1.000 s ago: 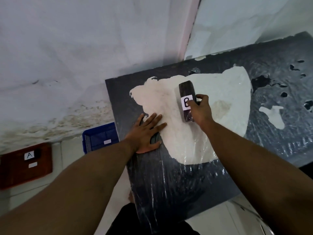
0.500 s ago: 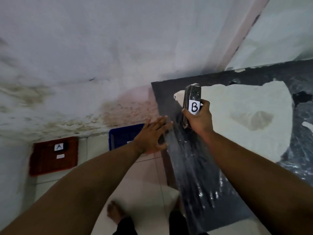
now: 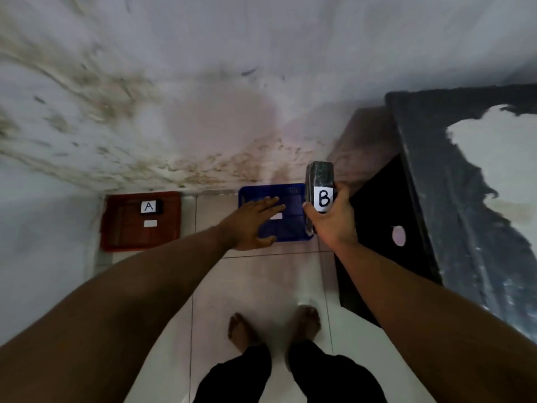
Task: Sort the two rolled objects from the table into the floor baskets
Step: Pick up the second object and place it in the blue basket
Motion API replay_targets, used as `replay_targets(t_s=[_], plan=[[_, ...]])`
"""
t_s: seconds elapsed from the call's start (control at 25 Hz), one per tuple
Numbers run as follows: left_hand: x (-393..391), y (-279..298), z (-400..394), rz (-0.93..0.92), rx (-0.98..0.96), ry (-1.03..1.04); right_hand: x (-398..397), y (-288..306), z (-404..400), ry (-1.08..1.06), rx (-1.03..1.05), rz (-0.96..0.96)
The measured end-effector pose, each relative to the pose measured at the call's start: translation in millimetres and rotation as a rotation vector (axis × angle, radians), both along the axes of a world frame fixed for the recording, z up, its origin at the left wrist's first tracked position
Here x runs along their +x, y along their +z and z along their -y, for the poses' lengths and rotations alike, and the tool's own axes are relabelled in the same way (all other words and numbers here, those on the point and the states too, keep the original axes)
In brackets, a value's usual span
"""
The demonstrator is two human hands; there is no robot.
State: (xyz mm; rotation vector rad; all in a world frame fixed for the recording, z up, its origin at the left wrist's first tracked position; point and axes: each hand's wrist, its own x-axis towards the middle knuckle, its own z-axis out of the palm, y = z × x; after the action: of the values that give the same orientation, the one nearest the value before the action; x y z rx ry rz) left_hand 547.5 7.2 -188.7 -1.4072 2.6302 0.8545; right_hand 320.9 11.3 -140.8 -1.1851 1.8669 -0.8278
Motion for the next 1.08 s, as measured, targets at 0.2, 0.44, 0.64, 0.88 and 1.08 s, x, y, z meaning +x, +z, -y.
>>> replay_targets(t_s=[0.2,0.44,0.64,0.88,1.08], plan=[[22,-158,7,-0.039,0.034,0.095,20,-180,19,0.012,0.093,-0.081],[34,-337,34,-0.029,0.058,0.162,23,-366,64,0.090,0.100,-0.126],[28,-453,76,0.033,0.030,0.142,31,-483,105,0.062,0.084,-0.137],[21,-532,112,0.185,0.098,0.268,38,-570,126,0.103,0.063,-0.162],[20,-546,116,0.219,0.118,0.266,45,-587,141,0.064,0.028,-0.138]])
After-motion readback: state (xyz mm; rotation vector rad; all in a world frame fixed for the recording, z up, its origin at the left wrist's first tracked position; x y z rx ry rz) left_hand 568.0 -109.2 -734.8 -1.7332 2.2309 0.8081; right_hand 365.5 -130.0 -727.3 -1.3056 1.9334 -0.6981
